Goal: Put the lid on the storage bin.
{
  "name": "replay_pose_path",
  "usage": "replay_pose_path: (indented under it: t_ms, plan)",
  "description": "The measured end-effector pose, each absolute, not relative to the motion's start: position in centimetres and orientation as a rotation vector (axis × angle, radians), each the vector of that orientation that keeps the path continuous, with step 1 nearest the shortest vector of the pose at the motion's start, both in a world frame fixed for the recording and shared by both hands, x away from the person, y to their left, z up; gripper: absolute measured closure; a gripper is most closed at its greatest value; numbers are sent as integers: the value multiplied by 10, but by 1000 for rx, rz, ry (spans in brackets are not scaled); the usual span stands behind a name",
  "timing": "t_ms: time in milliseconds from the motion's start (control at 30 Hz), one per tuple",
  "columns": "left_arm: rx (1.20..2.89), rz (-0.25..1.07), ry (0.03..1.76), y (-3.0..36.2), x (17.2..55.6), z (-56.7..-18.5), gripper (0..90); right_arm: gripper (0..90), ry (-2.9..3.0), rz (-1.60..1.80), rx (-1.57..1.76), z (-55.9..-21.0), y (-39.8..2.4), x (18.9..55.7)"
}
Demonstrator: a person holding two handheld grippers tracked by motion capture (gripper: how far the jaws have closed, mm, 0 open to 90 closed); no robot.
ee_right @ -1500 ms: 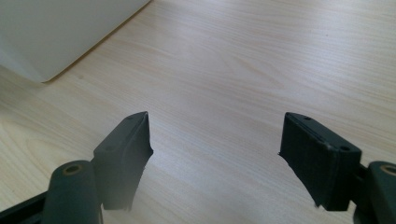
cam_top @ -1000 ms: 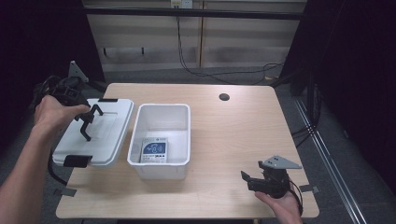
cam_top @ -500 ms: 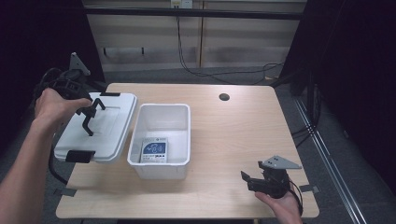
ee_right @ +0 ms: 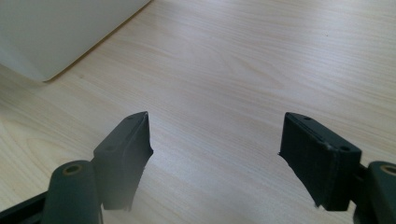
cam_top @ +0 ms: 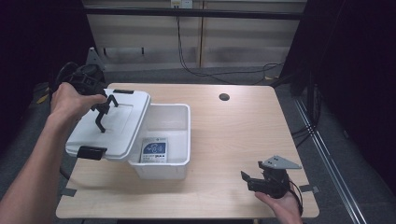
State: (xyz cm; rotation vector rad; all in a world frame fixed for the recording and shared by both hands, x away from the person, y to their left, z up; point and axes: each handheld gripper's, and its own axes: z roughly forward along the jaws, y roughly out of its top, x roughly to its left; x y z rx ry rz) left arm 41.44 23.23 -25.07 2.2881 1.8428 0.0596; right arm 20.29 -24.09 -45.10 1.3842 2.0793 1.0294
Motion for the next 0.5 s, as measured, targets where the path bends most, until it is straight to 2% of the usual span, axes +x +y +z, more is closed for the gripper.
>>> replay_pose_path:
  t_ms: [500]
  plan:
    - [2323,24,1777,195,415,-254,849,239,2082,1032,1386,-451,-240,203]
